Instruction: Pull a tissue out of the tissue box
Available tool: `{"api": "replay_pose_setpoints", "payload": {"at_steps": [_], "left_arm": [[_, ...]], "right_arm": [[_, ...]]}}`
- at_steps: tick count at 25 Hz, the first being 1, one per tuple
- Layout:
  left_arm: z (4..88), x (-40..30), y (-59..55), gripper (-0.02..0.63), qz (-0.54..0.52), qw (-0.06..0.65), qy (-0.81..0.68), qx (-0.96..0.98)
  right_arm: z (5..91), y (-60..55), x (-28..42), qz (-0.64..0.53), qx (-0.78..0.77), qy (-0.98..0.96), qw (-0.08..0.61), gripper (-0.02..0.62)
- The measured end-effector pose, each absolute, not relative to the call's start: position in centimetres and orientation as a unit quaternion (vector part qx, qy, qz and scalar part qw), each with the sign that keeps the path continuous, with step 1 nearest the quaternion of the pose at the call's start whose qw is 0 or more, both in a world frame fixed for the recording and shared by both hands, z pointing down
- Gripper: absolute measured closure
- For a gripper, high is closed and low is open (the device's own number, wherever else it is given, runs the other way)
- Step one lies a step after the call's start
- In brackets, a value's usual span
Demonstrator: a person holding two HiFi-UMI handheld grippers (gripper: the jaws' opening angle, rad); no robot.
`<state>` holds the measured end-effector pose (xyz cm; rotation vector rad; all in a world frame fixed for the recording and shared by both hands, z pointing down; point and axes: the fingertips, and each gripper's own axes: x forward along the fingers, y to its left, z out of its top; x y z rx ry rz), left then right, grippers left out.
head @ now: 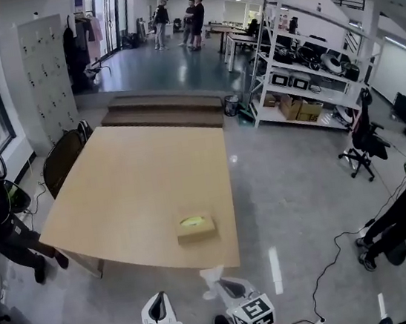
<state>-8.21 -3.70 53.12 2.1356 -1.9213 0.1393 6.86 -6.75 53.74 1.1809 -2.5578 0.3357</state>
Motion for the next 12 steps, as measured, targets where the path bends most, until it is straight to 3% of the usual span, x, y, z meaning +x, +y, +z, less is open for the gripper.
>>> {"api": "replay_pose_setpoints", "payload": {"at_steps": [12], "left_arm": [[56.0,-8.5,1.1,0.588,0.052,0.121,-0.607,0.784]], "right_arm": [[54.2,0.5,5.6,0.12,0.453,-0.865,0.179,0.592]]}}
